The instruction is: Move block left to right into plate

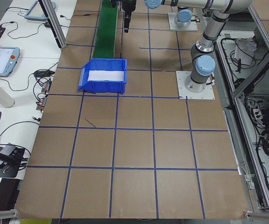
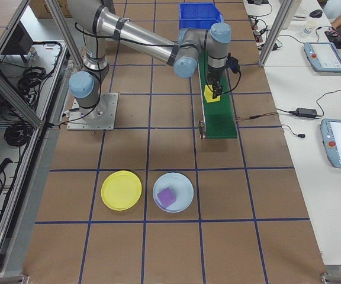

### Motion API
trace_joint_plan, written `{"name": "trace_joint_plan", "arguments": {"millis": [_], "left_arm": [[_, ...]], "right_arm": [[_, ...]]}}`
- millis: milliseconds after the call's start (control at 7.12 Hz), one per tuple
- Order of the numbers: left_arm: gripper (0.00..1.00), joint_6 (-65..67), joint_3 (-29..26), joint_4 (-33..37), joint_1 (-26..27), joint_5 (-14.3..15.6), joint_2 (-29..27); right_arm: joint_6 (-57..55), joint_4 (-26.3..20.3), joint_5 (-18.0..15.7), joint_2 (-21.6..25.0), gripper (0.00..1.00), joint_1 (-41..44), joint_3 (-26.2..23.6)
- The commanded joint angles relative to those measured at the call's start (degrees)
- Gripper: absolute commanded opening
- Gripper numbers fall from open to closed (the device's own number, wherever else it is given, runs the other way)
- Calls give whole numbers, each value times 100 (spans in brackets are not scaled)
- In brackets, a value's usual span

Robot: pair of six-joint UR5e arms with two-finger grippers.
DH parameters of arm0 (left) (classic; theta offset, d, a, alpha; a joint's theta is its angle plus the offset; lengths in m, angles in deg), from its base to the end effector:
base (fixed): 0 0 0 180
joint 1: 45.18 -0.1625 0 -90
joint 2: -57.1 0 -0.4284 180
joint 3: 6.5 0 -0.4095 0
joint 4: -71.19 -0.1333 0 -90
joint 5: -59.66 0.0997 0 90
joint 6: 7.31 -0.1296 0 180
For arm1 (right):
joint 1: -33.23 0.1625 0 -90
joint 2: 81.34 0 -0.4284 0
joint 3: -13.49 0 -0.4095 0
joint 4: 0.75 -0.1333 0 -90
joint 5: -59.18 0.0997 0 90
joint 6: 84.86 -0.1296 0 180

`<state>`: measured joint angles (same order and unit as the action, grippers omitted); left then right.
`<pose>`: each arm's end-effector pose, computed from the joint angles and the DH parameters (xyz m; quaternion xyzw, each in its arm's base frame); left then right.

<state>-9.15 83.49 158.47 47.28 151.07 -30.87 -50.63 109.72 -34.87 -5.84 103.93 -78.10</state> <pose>-0.1516 -0.4981 0.4844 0.0370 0.9984 -0.0416 0.0121 -0.0844 -0.6168 0.3425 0.1284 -0.9904 0.0182 0.0487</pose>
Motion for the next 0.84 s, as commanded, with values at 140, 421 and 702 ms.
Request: {"name": "trace_joint_plan", "arguments": {"millis": [140, 421, 702], "left_arm": [[100, 0, 0, -9, -9, 0, -1], [100, 0, 0, 0, -9, 0, -1], [100, 0, 0, 0, -9, 0, -1]], "right_arm": [[3141, -368, -17, 360, 50, -2841, -289], [4211, -298, 36, 360, 50, -4128, -700], [4425, -149, 246, 334, 53, -4791, -1158]]}}
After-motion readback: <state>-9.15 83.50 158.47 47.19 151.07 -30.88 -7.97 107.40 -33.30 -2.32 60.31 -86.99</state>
